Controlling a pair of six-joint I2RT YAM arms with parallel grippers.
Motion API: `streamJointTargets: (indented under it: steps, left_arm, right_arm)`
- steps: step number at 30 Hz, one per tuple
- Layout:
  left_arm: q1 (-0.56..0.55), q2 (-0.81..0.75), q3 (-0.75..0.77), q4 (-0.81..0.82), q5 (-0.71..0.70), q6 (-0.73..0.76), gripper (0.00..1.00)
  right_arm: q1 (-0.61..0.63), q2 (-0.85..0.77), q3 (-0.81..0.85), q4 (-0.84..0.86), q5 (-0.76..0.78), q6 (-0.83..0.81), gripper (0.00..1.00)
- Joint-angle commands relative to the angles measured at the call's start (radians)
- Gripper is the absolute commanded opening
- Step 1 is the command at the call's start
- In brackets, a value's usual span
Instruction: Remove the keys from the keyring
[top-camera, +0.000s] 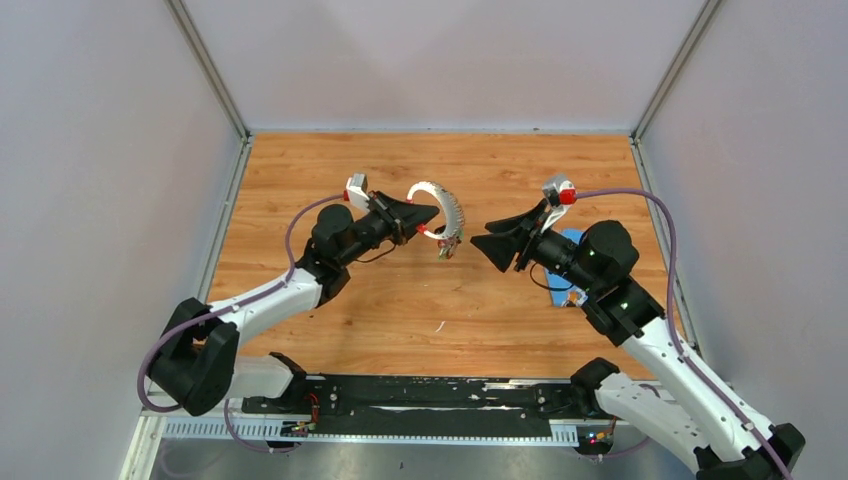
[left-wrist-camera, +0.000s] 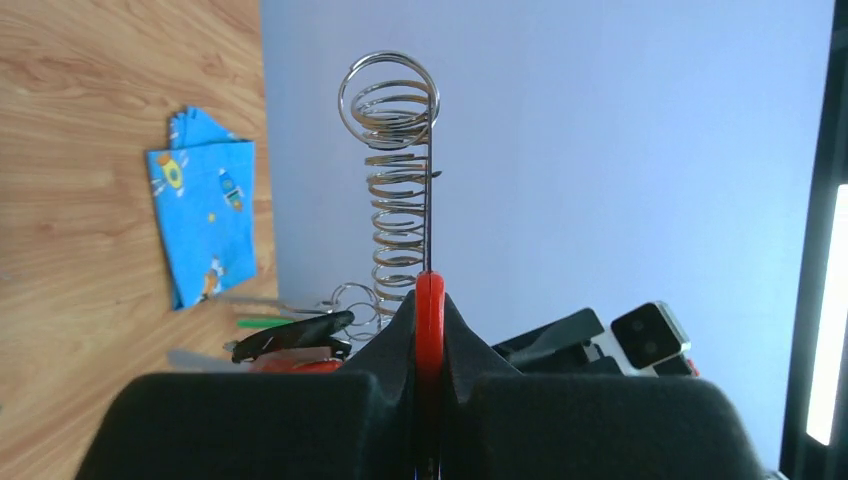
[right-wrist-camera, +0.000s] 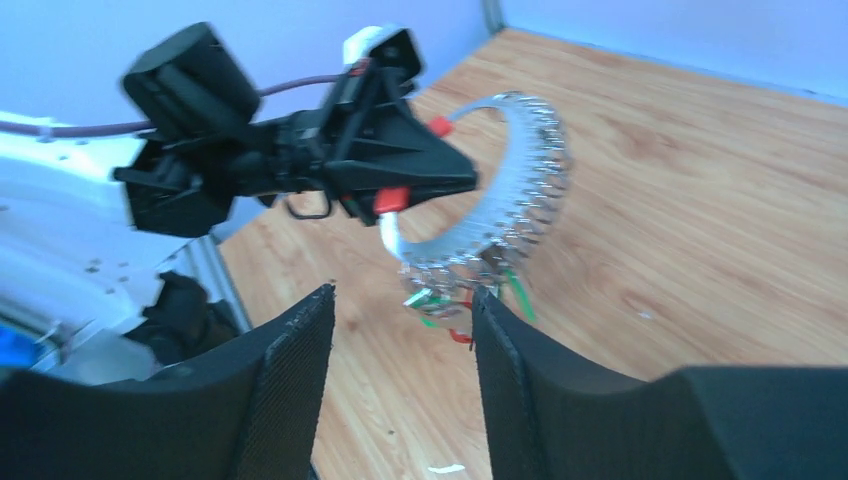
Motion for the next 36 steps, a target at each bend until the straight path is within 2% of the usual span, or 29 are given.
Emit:
streamJointTargets:
  steps: [1, 3, 5, 8, 10, 19, 36]
  left_arm:
    - [-0.045, -0.023, 0.089, -0.009, -0.088, -0.061, 0.0]
    - [-0.054, -0.033, 0.118, -0.033, -0.107, -0.062, 0.0]
    - [-0.059, -0.055, 0.139, -0.07, -0.123, -0.056, 0.0]
    - [-0.067, -0.087, 0.173, -0.143, -0.149, -0.029, 0.0]
    - [-0.071, -0.1, 0.187, -0.16, -0.156, -0.025, 0.0]
    - [-0.092, -0.137, 0.248, -0.237, -0.189, 0.003, 0.0]
    - [-0.126, -0.171, 0.309, -0.323, -0.242, 0.051, 0.0]
  right_arm:
    - [0.039, 0.03, 0.044, 0.077, -0.171, -0.017, 0.51]
    - [0.052, 0.06, 0.075, 0.047, -0.195, -0.012, 0.47]
    - [0.062, 0.074, 0.082, 0.042, -0.218, -0.012, 0.47]
    - [0.084, 0.069, 0.063, 0.056, -0.193, -0.012, 0.47]
    - [0.094, 0.056, 0.05, 0.067, -0.15, 0.056, 0.41]
    - [0.112, 0.06, -0.003, 0.221, -0.073, 0.216, 0.42]
    - [0.182, 0.17, 0.016, 0.312, 0.099, 0.203, 0.44]
